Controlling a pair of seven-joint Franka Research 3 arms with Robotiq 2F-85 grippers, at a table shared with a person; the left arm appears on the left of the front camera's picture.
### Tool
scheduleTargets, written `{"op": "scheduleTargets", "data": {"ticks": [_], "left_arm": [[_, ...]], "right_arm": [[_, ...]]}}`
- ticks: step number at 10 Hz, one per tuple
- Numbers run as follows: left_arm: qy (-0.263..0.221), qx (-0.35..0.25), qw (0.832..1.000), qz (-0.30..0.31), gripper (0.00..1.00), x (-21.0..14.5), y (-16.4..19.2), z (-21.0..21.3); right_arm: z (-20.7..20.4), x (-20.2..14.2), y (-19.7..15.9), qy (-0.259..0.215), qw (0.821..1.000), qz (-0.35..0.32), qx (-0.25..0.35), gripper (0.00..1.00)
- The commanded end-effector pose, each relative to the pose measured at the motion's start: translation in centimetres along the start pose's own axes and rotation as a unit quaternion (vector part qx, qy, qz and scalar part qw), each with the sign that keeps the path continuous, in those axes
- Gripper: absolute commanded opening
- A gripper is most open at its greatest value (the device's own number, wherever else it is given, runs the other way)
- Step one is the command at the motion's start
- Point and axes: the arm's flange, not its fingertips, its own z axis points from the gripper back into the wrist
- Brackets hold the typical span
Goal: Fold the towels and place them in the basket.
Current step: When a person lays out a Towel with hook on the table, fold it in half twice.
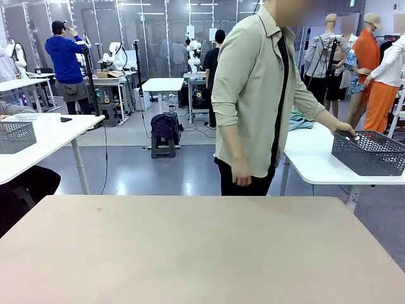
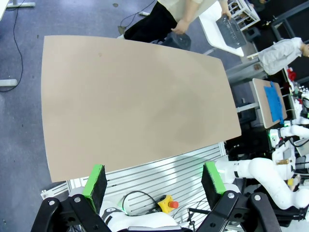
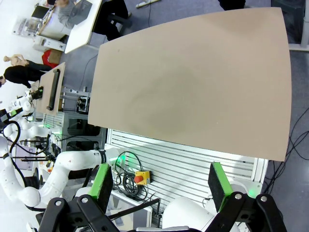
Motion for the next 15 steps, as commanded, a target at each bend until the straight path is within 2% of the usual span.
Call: {"op": "scheduleTargets", "data": {"ticks": [1, 15], "left_arm": [[0.0, 0.002, 1.0, 0.001, 1.0, -0.05, -0.08, 0.05], [0.0, 0.002, 1.0, 0.001, 1.0, -0.05, -0.08, 0.05]], "right_arm": [[-0.04, -0.03, 0.01, -0.001, 1.0, 0.0, -0.002, 1.0], [-0.04, -0.03, 0.01, -0.001, 1.0, 0.0, -0.002, 1.0]]}}
